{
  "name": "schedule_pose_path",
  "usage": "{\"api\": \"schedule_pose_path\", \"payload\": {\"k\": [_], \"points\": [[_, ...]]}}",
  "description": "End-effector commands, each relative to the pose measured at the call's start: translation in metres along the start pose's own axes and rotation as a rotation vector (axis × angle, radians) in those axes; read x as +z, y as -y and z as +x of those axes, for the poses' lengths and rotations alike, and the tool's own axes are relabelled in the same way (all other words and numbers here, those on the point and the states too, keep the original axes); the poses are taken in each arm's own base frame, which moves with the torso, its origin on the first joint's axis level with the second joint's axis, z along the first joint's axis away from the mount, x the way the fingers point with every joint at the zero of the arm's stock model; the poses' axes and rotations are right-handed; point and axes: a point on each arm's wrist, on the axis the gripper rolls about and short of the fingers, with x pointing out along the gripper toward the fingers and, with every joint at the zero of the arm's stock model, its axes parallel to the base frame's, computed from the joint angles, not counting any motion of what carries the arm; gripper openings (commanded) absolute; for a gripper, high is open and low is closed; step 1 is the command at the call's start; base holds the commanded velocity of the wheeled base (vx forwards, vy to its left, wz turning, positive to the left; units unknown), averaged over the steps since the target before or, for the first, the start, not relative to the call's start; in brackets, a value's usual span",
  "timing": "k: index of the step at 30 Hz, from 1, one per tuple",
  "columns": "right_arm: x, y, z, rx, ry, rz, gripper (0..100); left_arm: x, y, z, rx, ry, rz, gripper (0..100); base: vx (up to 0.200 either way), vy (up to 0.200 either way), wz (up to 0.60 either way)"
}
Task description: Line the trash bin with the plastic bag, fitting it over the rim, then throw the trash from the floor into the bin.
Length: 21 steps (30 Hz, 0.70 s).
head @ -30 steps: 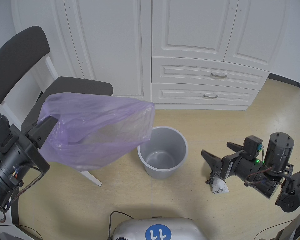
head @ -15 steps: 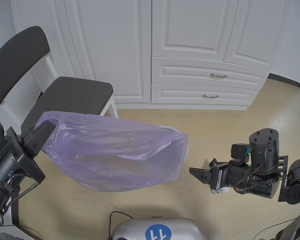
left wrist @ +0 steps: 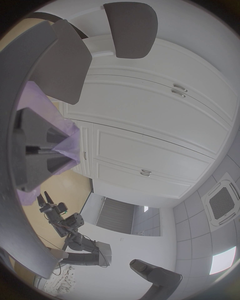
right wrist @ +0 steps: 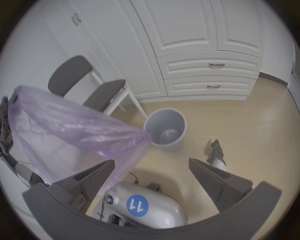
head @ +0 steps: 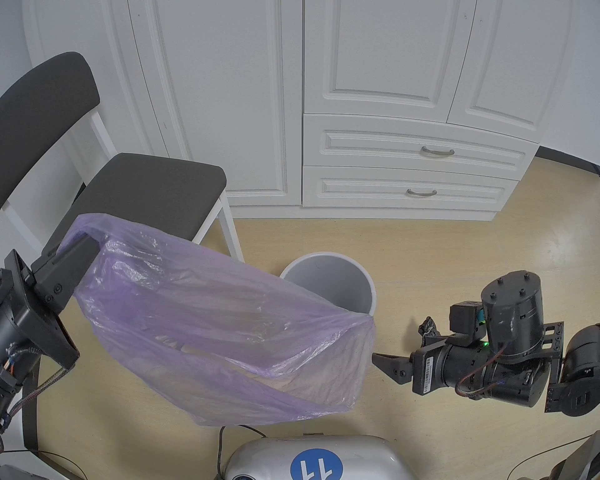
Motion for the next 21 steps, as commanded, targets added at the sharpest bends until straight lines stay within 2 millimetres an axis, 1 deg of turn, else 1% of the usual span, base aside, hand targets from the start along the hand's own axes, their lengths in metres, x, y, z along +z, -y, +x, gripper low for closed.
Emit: {"api": "schedule_pose_path", "payload": {"k": [1,3,5,7,8,9,11,15,20,21], "points": [[-0.010,-0.002,0.008,-0.002,-0.047,-0.022,100,-0.002,0.001,0.002,-0.004,-0.006,-0.003,0,0.000,0.000,0.00],[-0.013,-0.006,0.010,0.011,-0.059,-0.025,100,-0.001,0.003,0.003,-0.018,-0.007,-0.029,0,0.000,0.000,0.00],[-0.016,-0.011,0.018,0.012,-0.070,-0.029,100,0.000,0.005,0.002,-0.038,0.007,-0.066,0,0.000,0.000,0.00],[-0.009,-0.014,0.023,0.027,-0.028,-0.014,100,0.001,0.006,0.001,-0.047,0.023,-0.076,0,0.000,0.000,0.00],[0.001,-0.016,0.024,0.053,0.033,0.007,100,0.001,0.006,0.001,-0.056,0.037,-0.078,0,0.000,0.000,0.00],[0.003,-0.015,0.027,0.070,0.047,0.019,100,0.000,0.007,0.000,-0.066,0.041,-0.079,0,0.000,0.000,0.00],[-0.001,-0.016,0.036,0.118,0.020,0.017,100,0.000,0.007,-0.002,-0.090,0.047,-0.077,0,0.000,0.000,0.00],[-0.013,-0.021,0.056,0.125,-0.028,0.006,100,0.000,0.007,-0.003,-0.123,0.071,-0.080,0,0.000,0.000,0.00],[-0.009,-0.022,0.057,0.130,0.017,0.017,100,0.001,0.008,-0.005,-0.140,0.081,-0.082,0,0.000,0.000,0.00],[-0.005,-0.020,0.056,0.130,0.055,0.029,100,0.002,0.008,-0.006,-0.154,0.086,-0.082,0,0.000,0.000,0.00]]}}
